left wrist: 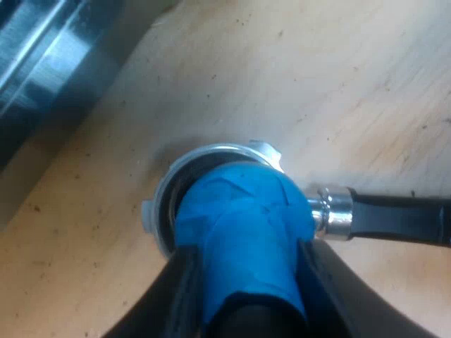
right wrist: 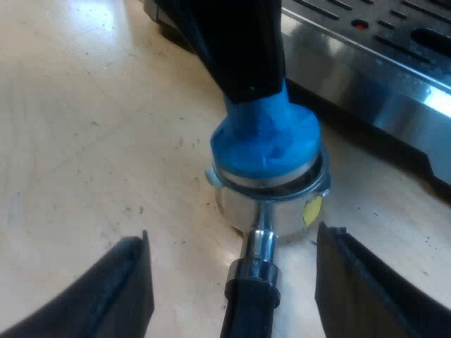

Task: Grind coffee beans and then tamp

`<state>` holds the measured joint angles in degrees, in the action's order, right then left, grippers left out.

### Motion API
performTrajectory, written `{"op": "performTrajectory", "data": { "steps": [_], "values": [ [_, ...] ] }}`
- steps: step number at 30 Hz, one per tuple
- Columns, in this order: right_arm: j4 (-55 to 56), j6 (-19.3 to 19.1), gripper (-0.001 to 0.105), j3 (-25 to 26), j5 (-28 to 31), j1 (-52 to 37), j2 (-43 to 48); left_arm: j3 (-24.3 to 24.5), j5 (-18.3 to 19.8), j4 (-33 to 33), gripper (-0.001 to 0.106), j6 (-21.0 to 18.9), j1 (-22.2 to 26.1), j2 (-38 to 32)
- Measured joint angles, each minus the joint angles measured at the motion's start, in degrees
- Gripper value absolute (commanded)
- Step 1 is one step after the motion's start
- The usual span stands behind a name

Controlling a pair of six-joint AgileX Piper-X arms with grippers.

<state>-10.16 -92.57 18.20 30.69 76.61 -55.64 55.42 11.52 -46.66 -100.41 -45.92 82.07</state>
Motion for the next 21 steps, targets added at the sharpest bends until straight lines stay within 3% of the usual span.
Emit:
{"op": "performTrajectory", "data": {
  "steps": [7,21],
  "values": [
    [0.00,0.00,0.054,0.00,0.00,0.00,0.00,0.00,-1.79,1.47,0.000,0.25,0.00,1.05],
    [0.00,0.00,0.054,0.00,0.00,0.00,0.00,0.71,-1.74,1.32,0.000,0.25,0.00,5.25]
  ]
}}
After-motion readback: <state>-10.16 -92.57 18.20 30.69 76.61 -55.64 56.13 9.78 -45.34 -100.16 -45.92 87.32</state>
